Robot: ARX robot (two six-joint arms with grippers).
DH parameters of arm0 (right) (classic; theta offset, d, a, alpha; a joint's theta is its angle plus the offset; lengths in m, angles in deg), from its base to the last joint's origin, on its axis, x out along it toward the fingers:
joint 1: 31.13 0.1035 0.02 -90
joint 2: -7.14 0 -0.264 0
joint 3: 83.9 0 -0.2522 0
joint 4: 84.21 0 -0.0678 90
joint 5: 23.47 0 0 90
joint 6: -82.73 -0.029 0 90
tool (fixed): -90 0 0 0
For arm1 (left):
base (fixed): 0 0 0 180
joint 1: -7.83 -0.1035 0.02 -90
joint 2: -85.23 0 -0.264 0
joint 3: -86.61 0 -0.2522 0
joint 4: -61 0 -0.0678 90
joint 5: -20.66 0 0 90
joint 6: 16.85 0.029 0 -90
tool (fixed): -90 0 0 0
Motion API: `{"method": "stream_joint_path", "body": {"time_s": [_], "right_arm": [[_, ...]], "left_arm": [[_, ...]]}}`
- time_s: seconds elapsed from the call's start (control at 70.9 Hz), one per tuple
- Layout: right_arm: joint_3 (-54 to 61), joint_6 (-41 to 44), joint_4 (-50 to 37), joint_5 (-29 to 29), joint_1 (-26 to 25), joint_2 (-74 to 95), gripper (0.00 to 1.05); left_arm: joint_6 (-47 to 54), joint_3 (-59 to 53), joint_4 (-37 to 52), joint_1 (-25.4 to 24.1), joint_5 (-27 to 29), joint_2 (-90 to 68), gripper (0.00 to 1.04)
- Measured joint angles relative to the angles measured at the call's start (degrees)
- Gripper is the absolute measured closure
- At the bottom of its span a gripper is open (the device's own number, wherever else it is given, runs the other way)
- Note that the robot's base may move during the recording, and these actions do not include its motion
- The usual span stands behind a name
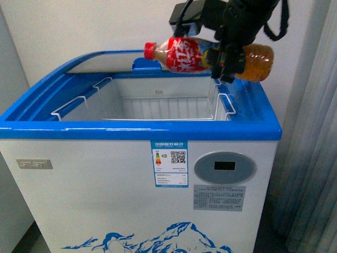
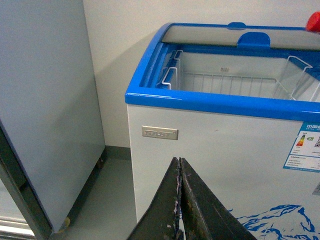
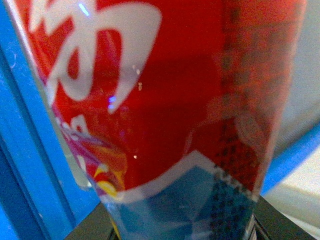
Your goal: Put drink in fridge
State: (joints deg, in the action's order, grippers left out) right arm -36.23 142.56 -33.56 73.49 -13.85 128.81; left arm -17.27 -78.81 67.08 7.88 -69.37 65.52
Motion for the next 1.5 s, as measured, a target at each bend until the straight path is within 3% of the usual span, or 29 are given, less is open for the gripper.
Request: {"method": "stream_joint_path", "body": {"time_s": [0.494,0.621,0.72,0.804,0.847,0.945,1.044,1.115,1.157,1.284,1.369,1.496], "right_arm": [[-1.18,0.7,-5.84,-0.09,2.34,7.23,0.64],[-0.85,0.68,-6.4,-0.72,2.51,7.26,0.44],[0.22,-0.9,-7.56,-1.66,3.26,6.97,0.26],[2.62,-2.64,-8.76,-2.1,3.5,5.44,0.11],[3.91,-3.74,-9.49,-2.64,3.58,4.26,0.06],[8.55,-7.5,-12.0,-4.28,3.65,-0.33,0.08],[19.5,-17.55,-17.18,-3.67,3.04,-12.28,0.08],[29.79,-30.08,-15.47,-1.07,1.09,-25.49,0.08],[33.99,-35.63,-12.52,-0.79,-0.39,-31.54,0.08],[45.0,-56.92,7.08,-1.31,-5.27,-54.69,0.08],[47.74,-69.0,19.19,-0.33,-2.64,-68.15,0.08],[49.64,-79.47,25.68,4.33,3.45,-77.35,0.08]], "left_arm": [[0.0,0.0,-8.13,0.0,0.0,8.11,1.02],[0.0,0.0,-9.62,0.0,0.02,9.53,1.02],[0.02,0.0,-18.32,0.0,0.0,16.37,1.02],[0.04,0.0,-19.52,0.0,0.0,19.04,1.02],[0.04,0.0,-19.65,0.0,0.04,19.17,1.02],[0.04,0.0,-19.71,0.0,0.0,19.34,1.02],[0.04,0.0,-19.76,0.0,0.02,19.34,1.02],[0.07,0.0,-19.76,0.0,0.02,19.34,1.02],[0.07,0.0,-19.76,0.0,0.02,19.34,1.02],[0.09,0.0,-19.76,0.0,0.02,19.34,1.02],[0.11,0.0,-19.76,0.0,0.02,19.34,1.02],[0.13,0.0,-19.76,0.0,0.02,19.34,1.02]]}}
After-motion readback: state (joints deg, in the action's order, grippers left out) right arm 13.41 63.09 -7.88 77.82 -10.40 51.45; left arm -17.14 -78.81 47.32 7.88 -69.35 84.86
